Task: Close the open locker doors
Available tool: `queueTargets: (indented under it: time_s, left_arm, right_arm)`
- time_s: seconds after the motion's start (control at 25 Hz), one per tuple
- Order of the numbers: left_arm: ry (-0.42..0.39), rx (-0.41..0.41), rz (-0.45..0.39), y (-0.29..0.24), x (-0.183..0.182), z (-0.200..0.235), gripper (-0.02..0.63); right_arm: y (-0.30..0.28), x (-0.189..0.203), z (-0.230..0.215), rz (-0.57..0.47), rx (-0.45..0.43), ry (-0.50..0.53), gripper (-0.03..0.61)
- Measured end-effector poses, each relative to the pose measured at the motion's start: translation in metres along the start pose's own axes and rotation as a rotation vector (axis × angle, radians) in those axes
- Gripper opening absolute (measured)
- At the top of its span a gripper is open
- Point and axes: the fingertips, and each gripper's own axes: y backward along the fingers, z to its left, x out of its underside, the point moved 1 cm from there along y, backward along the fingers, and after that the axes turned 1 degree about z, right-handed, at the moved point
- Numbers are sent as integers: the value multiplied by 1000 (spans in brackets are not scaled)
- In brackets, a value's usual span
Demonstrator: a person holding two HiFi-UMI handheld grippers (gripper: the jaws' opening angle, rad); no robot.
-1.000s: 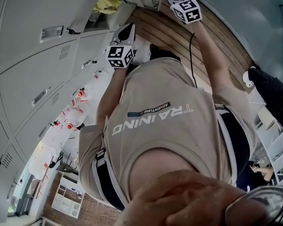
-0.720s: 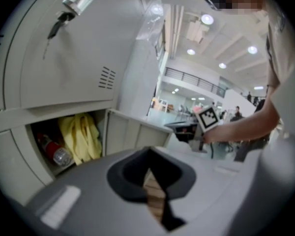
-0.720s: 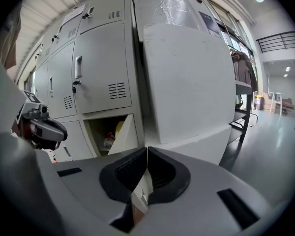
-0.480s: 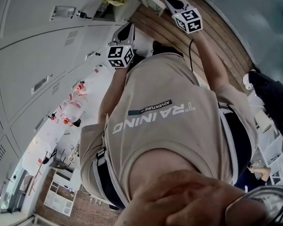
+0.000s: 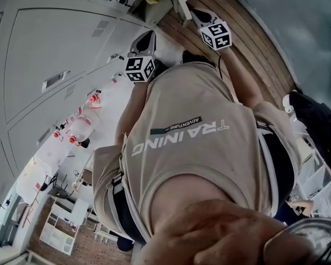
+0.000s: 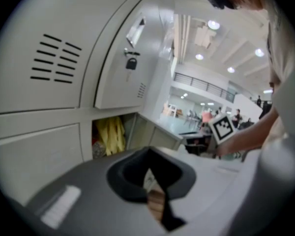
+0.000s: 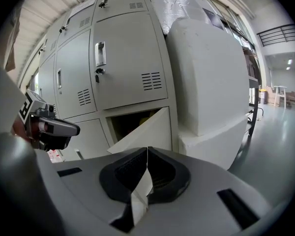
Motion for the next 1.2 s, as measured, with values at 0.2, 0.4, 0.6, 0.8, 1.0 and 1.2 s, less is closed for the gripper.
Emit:
queueTargets:
  time_s: [0.2, 0.4, 0.6, 0.8, 1.0, 1.2]
  left_arm:
    - [17, -18, -10, 21, 5, 19, 5]
    - [29, -30, -25, 39, 7, 36, 5]
    - [35, -39, -39, 58, 8, 53, 5]
    - [31, -44, -41, 76, 12, 75, 5]
    - [30, -45, -36, 93, 16, 93, 5]
    - [30, -30, -28, 104, 21, 100, 5]
  right_arm:
    - [-16, -3, 27, 10, -21, 0, 14]
    - [-34, -14, 54, 9, -39, 5, 14]
    - [-57, -23, 82, 11, -54, 15, 14]
    - [-86, -33, 106, 10, -60, 29, 14]
    - [-111, -45, 123, 5, -52, 34, 14]
    - [-133, -51, 132, 9, -38, 48, 14]
